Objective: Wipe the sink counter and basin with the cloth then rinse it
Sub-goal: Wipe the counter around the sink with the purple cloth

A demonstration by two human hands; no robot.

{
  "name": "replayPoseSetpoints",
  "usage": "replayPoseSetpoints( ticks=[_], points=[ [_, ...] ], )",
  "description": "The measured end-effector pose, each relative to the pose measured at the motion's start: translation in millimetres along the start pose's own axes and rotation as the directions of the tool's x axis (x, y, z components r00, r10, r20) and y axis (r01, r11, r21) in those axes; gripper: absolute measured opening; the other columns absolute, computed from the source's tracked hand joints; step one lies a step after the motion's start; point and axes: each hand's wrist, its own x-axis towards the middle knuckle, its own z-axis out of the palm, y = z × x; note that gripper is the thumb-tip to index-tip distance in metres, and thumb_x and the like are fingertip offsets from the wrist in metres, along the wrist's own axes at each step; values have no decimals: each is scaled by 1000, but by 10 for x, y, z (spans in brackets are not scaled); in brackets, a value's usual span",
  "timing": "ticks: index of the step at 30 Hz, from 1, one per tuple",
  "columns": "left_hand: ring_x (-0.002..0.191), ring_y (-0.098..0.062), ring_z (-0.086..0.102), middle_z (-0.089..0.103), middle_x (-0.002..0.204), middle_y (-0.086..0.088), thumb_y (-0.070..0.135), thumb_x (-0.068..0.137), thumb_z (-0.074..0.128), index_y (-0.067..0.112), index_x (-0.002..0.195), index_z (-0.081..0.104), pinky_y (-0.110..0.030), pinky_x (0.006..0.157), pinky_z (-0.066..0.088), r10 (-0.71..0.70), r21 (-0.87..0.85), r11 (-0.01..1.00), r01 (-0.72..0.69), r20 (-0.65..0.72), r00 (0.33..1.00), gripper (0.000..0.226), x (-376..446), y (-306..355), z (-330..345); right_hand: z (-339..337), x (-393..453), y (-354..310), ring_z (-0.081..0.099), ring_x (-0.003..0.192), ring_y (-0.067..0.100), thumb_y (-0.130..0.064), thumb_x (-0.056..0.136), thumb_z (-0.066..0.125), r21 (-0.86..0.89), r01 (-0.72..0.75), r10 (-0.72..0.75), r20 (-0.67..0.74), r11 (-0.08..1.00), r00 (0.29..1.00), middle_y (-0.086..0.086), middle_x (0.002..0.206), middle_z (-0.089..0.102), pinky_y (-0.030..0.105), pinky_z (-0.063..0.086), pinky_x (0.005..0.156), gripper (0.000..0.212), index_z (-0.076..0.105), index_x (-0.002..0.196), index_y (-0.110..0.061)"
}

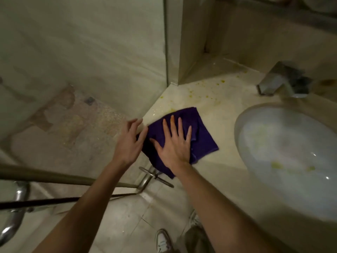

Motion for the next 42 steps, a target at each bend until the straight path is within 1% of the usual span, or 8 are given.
replayPoseSetpoints(
  ticks=[5, 10, 16, 22, 26, 33, 37, 42],
  points=[
    [124, -1, 45, 39, 137, 13, 52, 99, 40, 27, 143, 43, -36, 104, 46, -31, -147, 989, 25, -39, 999, 50, 11, -65, 23, 33, 1063, -131, 2, 156, 27, -77, 92, 19, 24, 4, -4, -17, 1000, 1000, 7, 169, 12, 59, 3, 123, 89, 19, 160, -20],
    [123, -11, 48, 39, 137, 10, 48, 98, 45, 24, 144, 42, -41, 102, 47, -35, -68, 997, 35, -5, 999, 52, 41, -187, 106, 54, 1298, -64, 6, 156, 25, -77, 91, 22, 15, 60, -59, -51, 998, 997, 7, 168, 17, 56, 3, 124, 90, 23, 158, -17],
    [122, -12, 49, 39, 140, 5, 47, 99, 44, 25, 146, 39, -36, 99, 47, -13, 14, 1000, 13, -5, 1000, 53, 10, -128, 169, -73, 725, 364, 9, 156, 22, -76, 93, 22, -6, 97, -97, -47, 995, 994, 5, 168, 18, 52, 8, 125, 87, 24, 159, -19],
    [131, -22, 44, 39, 147, -2, 46, 100, 43, 28, 143, 44, -48, 105, 42, 124, 247, 958, -147, 104, 987, 47, 126, 155, 364, -190, -541, 956, 8, 156, 22, -78, 94, 22, -73, 6, -3, 28, 997, 1000, 4, 168, 16, 54, 10, 124, 87, 19, 160, -22],
    [133, -25, 41, 36, 150, -5, 44, 99, 44, 23, 144, 42, -48, 104, 38, 166, 270, 941, -205, 161, 973, 49, 417, 427, 516, -188, -548, 1029, 7, 156, 23, -78, 94, 21, -73, -5, 8, 43, 997, 999, 3, 168, 15, 55, 11, 124, 84, 19, 160, -25],
    [134, -28, 39, 35, 150, -6, 55, 97, 32, 25, 149, 34, -44, 109, 32, 174, 330, 913, -240, 217, 961, 60, 792, 432, 679, -272, 849, 1275, 11, 156, 22, -76, 93, 20, -50, -17, 15, -36, 999, 999, 2, 167, 22, 53, 11, 124, 82, 27, 157, -26],
    [150, -15, 2, 9, 164, 0, 52, 103, 28, 32, 156, 4, -33, 120, -4, 179, 389, 890, -236, 178, 968, 62, 699, 353, 842, -310, 1874, 1457, 12, 155, 23, -75, 93, 19, -26, -72, 70, -51, 997, 996, 3, 166, 23, 52, 9, 124, 81, 28, 157, -26],
    [147, -7, -7, 5, 164, 1, 52, 103, 25, 32, 156, 1, -32, 119, -9, 189, 397, 886, -242, 167, 968, 61, 720, 352, 856, -368, 2809, 1704, 12, 155, 26, -62, 99, 26, -57, -98, 97, -27, 994, 995, 6, 167, 20, 54, 7, 124, 71, 24, 158, -23]
  ],
)
